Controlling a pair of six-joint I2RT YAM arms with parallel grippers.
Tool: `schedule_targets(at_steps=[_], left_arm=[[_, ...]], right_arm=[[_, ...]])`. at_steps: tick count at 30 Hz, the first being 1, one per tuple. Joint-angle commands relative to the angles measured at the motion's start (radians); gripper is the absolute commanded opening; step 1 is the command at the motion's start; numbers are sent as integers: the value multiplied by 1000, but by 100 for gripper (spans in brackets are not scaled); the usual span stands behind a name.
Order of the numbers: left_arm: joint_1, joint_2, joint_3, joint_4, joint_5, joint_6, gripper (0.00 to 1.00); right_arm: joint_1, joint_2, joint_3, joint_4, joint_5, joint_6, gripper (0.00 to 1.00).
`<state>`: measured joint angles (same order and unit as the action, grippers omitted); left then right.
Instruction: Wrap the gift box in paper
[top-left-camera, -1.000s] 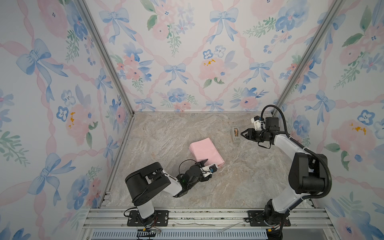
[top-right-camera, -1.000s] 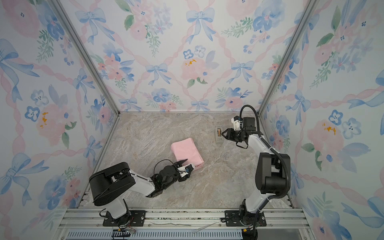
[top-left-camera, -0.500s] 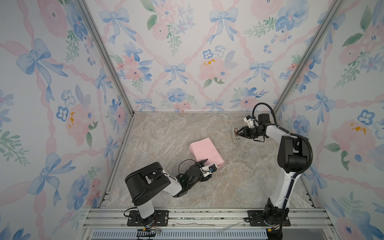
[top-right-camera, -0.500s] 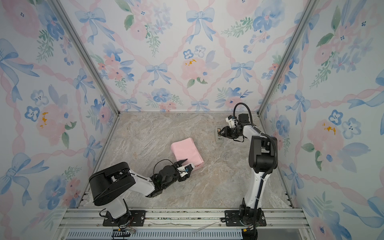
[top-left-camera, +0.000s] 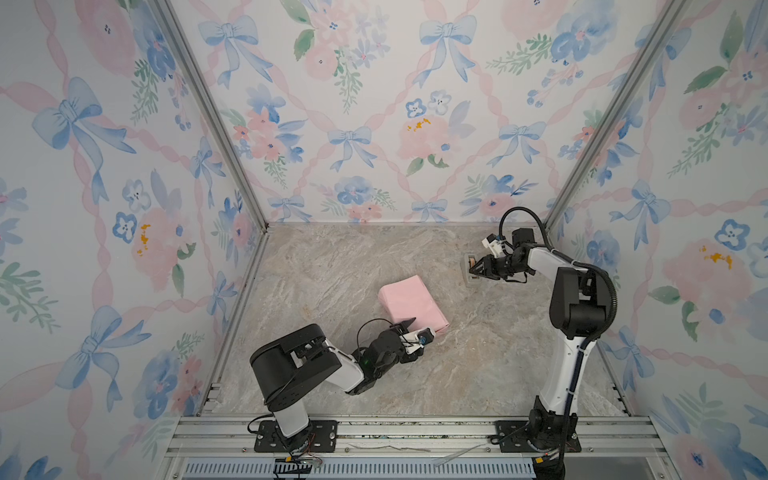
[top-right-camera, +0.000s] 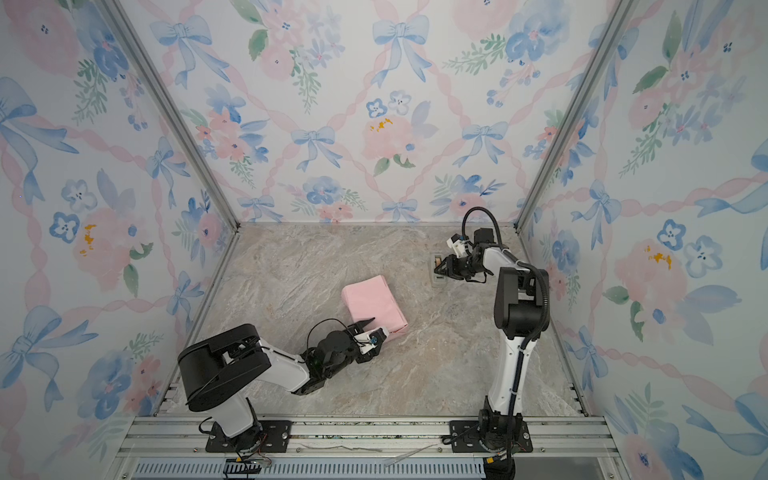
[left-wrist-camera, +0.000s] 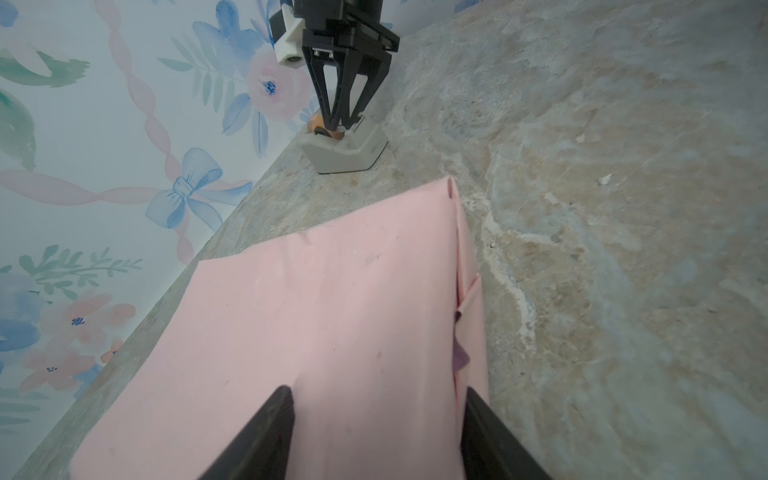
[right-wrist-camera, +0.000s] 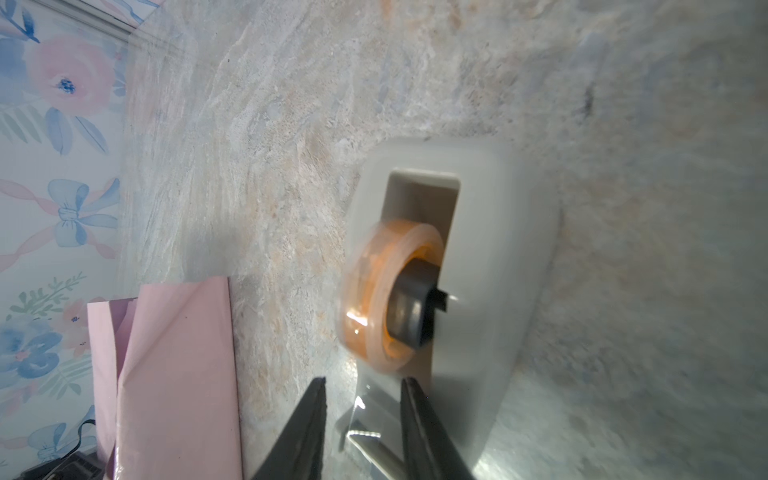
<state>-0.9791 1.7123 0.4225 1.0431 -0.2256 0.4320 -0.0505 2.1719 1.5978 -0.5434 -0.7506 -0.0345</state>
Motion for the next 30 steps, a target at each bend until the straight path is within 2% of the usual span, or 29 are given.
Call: schedule_targets(at_steps=[1, 12, 16, 19, 30], left_arm=[[13, 33, -15, -79, 3, -32, 64], [17, 32, -16, -78, 11, -29, 63], [18, 33, -16, -79, 10, -28, 63], [19, 32, -16, -78, 8, -27, 63], [21, 36, -12, -77, 10, -26, 64]], right_arm=[[9, 49, 29, -65, -36, -11, 32], [-9, 98, 75, -140, -129, -8, 28], [-19, 83, 55, -125, -92, 17, 33], [-20, 49, 19, -107, -5, 36, 33], [-10, 56, 5, -149, -17, 29, 30]])
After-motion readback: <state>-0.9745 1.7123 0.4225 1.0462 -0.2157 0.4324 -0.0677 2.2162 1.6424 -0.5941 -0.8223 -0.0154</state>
